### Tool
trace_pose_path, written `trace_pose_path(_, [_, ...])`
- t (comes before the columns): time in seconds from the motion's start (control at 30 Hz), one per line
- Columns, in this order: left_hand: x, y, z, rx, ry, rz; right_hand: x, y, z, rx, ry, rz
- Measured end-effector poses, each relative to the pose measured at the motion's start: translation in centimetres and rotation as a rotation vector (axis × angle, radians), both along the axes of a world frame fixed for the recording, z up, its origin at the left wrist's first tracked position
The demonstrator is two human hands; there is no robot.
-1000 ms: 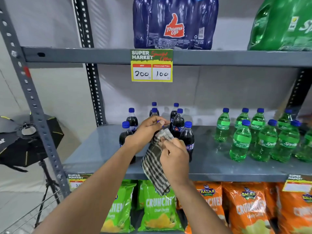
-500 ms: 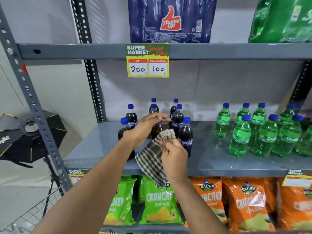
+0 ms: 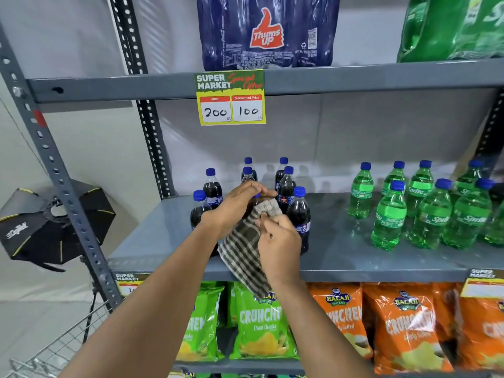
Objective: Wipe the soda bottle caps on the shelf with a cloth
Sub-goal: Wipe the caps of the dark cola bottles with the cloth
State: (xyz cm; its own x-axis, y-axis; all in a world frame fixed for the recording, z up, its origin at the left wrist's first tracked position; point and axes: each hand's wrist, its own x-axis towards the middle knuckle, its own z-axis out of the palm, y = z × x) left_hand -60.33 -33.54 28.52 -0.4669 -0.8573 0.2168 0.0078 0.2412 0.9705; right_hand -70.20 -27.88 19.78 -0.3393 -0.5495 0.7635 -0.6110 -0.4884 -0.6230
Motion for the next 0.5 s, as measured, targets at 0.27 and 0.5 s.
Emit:
trace_pose_path(0.27, [0.2,0.1,0.0,0.023,0.000,0.004,0.1,0.1,-0.4,-0.017,0.129,-0.113])
trace_pose_path(0.5, [0.2,0.0,-0.1,-0.037,-0.065,0.042,0.2,1.2,-4.8,0.076,0.103,-0.045])
